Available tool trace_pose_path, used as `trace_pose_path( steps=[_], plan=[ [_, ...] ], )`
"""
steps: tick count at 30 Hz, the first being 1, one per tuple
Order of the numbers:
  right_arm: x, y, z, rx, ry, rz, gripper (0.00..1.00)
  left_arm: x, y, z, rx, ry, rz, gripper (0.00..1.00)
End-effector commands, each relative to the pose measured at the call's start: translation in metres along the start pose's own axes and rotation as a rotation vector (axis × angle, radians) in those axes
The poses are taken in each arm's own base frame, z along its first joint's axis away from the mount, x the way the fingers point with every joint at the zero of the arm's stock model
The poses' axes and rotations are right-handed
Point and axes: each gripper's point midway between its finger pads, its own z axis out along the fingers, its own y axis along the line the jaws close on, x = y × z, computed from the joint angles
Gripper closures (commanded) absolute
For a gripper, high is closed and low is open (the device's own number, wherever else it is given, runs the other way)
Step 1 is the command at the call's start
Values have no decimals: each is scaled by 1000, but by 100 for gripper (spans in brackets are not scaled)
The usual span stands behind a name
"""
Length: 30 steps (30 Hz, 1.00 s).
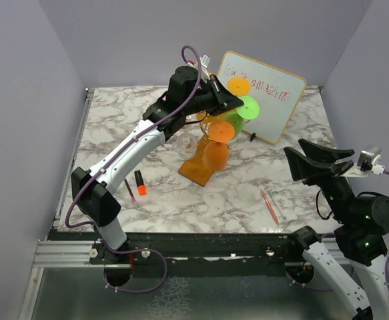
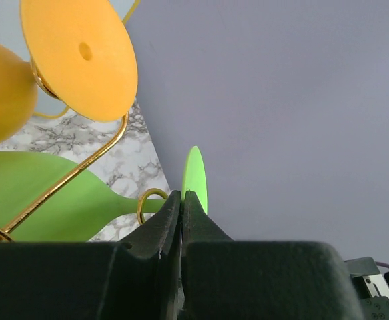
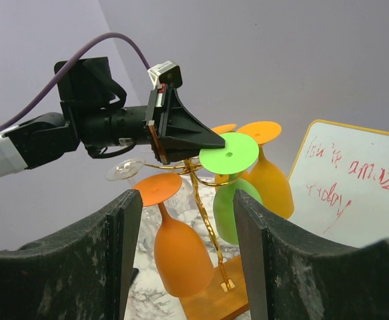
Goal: Place the wine glass upside down on the wine glass rack
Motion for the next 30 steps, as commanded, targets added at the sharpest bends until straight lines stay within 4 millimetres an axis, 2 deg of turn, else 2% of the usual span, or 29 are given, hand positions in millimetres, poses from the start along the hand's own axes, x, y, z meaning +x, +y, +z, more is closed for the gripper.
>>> trace_pose_path(
  steps=[1,16,30],
  plan=[
    [-10,-1,-3,16,-21,-12,38,-11,2,-2,-17,-37,15,94],
    [-12,-2,-4,26,-25,-1,38,-16,14,-20,-74,-53,49,72],
    [-6,-5,-2,56,32,15,36,-43,7,-58,-83,-110,98,62]
  ],
)
